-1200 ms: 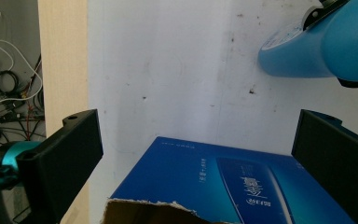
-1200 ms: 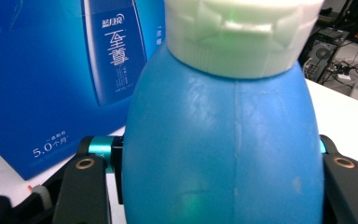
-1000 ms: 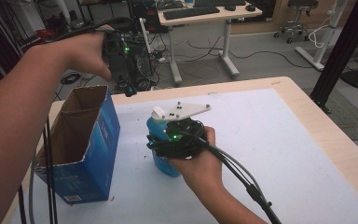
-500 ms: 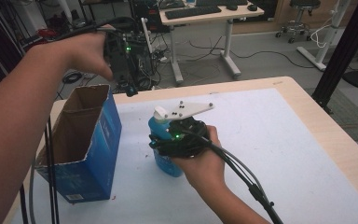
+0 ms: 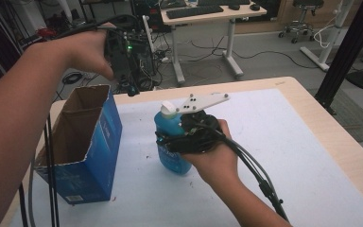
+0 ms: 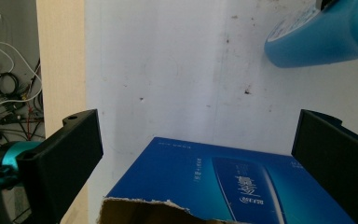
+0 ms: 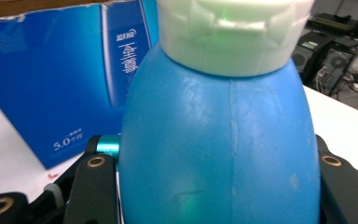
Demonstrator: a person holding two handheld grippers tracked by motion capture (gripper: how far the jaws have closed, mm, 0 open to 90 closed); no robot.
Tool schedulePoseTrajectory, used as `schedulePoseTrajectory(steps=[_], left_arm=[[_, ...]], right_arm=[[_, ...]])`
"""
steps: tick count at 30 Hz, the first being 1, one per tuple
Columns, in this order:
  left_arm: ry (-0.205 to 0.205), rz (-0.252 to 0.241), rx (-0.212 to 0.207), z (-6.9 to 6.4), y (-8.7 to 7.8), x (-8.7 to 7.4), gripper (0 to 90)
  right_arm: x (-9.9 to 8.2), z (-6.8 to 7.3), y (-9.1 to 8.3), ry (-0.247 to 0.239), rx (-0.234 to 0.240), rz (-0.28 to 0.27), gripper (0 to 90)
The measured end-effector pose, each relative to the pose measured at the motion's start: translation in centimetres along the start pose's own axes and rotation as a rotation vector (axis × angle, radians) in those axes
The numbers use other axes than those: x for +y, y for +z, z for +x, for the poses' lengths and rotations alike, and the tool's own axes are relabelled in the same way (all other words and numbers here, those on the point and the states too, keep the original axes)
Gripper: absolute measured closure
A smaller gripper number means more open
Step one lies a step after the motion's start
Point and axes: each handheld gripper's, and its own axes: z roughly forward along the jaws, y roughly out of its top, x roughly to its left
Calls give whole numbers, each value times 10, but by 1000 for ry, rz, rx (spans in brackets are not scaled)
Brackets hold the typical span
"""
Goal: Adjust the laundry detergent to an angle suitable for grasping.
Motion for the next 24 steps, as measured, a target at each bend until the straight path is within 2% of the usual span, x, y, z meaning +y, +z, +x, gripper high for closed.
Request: schedulePoseTrajectory(steps=[1, 2, 3, 4, 5, 11, 12, 13, 14, 24], left_arm=[[1, 1, 2, -1, -1, 0, 17], [4, 5, 4, -3, -3, 0, 17], [6, 8, 4, -6, -5, 0, 17], [6, 8, 4, -6, -5, 0, 17], [11, 12, 2, -8, -6, 0, 17], [24, 29, -7, -21, -12, 2, 17], [24, 29, -7, -21, -12, 2, 17], [35, 25, -8, -27, -15, 2, 17], [40, 26, -9, -29, -16, 3, 17], [56, 38, -21, -43, -19, 6, 17]], right_arm=[[1, -4, -5, -8, 24, 2, 441], [1, -4, -5, -8, 24, 2, 441], [2, -9, -9, -18, 59, 4, 441], [2, -9, -9, -18, 59, 4, 441], [2, -11, -11, -27, 78, 5, 441], [3, -16, -18, -124, 189, 39, 440], [3, -16, -18, -124, 189, 39, 440], [3, -17, -19, -142, 211, 39, 440], [3, -19, -23, -163, 270, 38, 441], [0, -22, -42, -237, 473, 26, 439]])
